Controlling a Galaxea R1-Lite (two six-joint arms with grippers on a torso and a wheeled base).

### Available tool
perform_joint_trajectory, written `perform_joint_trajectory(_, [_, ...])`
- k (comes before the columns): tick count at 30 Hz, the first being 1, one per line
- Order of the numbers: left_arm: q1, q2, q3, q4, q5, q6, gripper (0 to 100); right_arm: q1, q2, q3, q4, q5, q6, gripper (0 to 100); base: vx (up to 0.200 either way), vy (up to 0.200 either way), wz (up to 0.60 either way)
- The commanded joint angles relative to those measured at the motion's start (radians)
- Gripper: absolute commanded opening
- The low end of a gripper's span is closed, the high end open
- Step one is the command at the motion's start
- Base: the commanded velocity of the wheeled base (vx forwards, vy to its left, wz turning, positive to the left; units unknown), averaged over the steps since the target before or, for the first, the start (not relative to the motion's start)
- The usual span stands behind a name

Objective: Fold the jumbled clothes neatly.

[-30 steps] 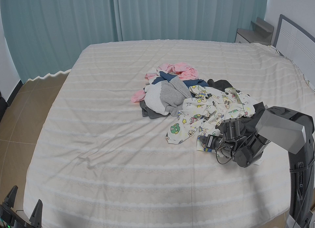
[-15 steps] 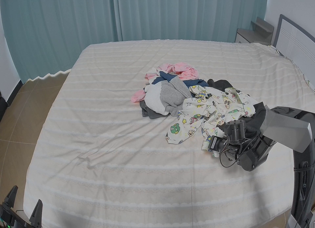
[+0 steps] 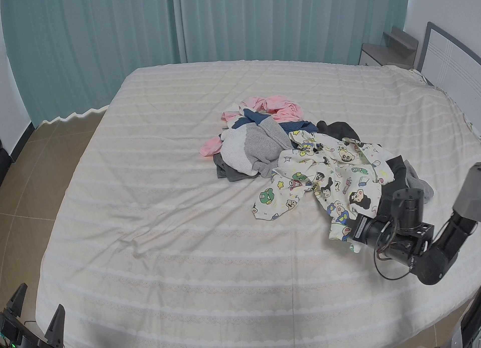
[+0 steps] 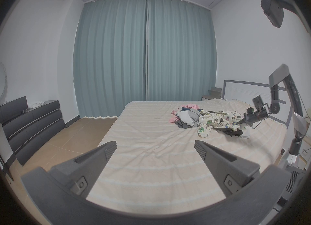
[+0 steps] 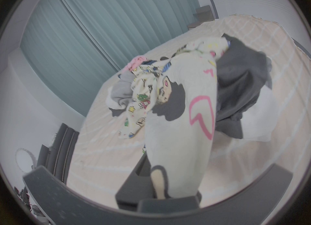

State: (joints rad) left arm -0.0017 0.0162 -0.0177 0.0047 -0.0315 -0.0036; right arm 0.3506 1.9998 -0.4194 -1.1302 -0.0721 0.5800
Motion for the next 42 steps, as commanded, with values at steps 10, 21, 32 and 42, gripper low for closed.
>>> perform_joint_trajectory(10, [0.0, -0.016, 0.018, -0.003, -0.004, 0.008, 100, 0.002, -0.664, 0.225, 0.053, 0.094, -0.005, 0, 0.0, 0.0, 0.0])
perform_joint_trajectory(21, [-0.006, 0.301, -0.424, -0.094, -0.061, -0.111, 100, 0.004, -1.049, -0.03, 0.557, 0.302, -0.017, 0, 0.0, 0.0, 0.0])
perform_joint_trajectory(32, [-0.162, 0.57, -0.395, 0.156, -0.508, 0.244, 100, 0.083, -1.069, -0.185, 0.688, 0.416, -0.017, 0, 0.0, 0.0, 0.0])
perform_joint_trajectory(42, [-0.431, 0.936, -0.392, 0.118, -0.573, 0.272, 100, 0.246, -0.871, -0.352, 0.684, 0.42, -0.019, 0, 0.0, 0.0, 0.0])
